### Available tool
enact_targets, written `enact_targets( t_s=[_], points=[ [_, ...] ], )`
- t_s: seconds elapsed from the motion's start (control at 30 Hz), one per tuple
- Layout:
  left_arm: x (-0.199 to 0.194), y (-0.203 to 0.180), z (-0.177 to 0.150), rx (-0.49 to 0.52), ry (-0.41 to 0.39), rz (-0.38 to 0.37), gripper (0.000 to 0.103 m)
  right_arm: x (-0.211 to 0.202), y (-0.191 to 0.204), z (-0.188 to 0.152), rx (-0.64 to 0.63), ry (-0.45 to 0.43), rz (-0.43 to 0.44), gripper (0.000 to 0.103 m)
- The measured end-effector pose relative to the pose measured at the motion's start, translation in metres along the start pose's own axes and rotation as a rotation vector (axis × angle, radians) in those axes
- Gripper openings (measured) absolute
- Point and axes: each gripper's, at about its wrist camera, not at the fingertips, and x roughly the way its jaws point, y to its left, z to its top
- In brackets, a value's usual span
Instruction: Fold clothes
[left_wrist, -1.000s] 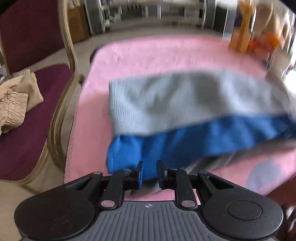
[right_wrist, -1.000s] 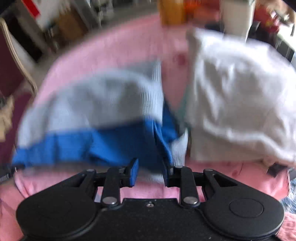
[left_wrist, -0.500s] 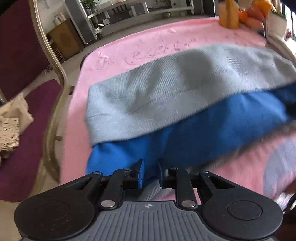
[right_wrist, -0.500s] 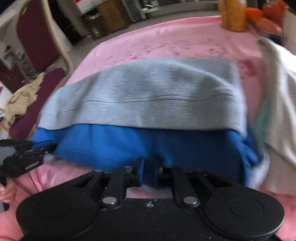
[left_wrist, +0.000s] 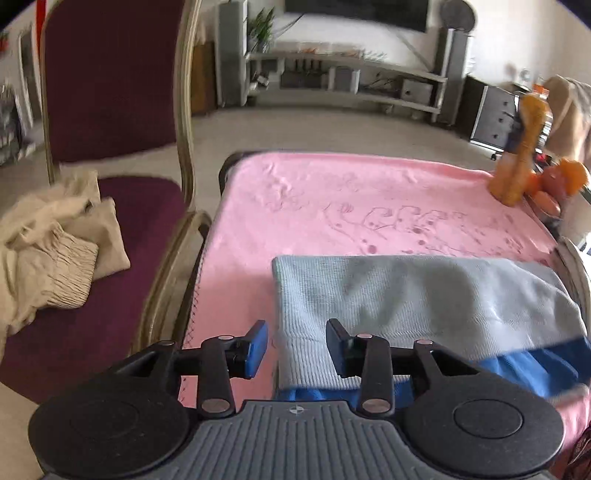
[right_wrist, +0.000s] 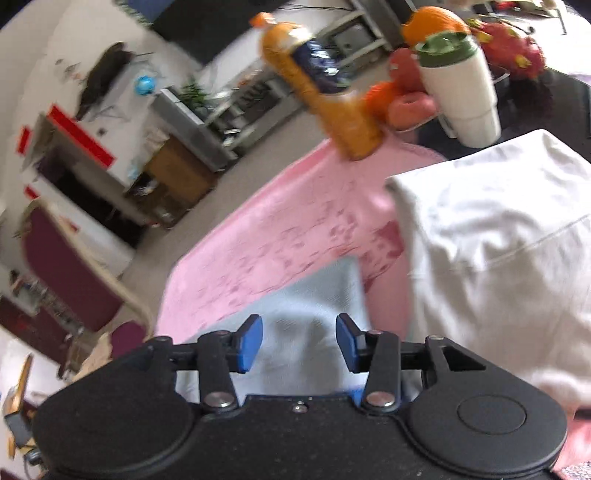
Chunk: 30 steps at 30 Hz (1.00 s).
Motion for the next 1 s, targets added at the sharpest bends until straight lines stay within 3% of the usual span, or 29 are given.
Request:
enact_targets(
  t_s=[0.07, 0.17, 0.27, 0.43, 0.53, 0.57, 0.6, 0.73, 0.9, 1.0],
  points=[
    [0.014, 0.0, 0.005, -0.023, 0.018, -0.013, 0.03, 0.021, -0.008, 0.007, 0.049, 0.005, -0.024, 0.042],
    [0.03, -0.008, 0.009, -0.005, 0.015, -0.007, 0.023, 0.05, -0.018, 0.016, 0.119, 0.008, -0.045, 0.03],
    [0.059, -0.018, 0.014, 0.008, 0.031, 0.027, 0.018, 0.076, -0.021, 0.024, 0.128, 0.02, -0.077, 0.029],
    [0.092, -0.013, 0.02, -0.031, 0.079, 0.121, 0.019, 0.112, -0.02, 0.035, 0.123, 0.056, -0.146, 0.03],
    [0.095, -0.018, 0.015, 0.021, 0.102, 0.146, 0.019, 0.13, -0.024, 0.039, 0.149, 0.084, -0.148, 0.03],
    [0.095, -0.02, 0.013, 0.045, 0.104, 0.156, 0.019, 0.136, -0.026, 0.04, 0.165, 0.093, -0.142, 0.026],
    [0.095, -0.023, 0.011, 0.068, 0.106, 0.167, 0.019, 0.141, -0.028, 0.039, 0.178, 0.101, -0.141, 0.009],
    [0.097, -0.021, 0.006, 0.085, 0.114, 0.186, 0.024, 0.125, -0.006, 0.037, 0.018, -0.007, -0.247, 0.007],
    [0.097, -0.014, 0.007, 0.048, 0.111, 0.174, 0.027, 0.138, -0.002, 0.027, -0.102, 0.023, -0.344, 0.01],
    [0.094, -0.009, 0.007, 0.02, 0.102, 0.162, 0.027, 0.128, 0.003, 0.025, -0.099, 0.004, -0.365, 0.015]
  ],
)
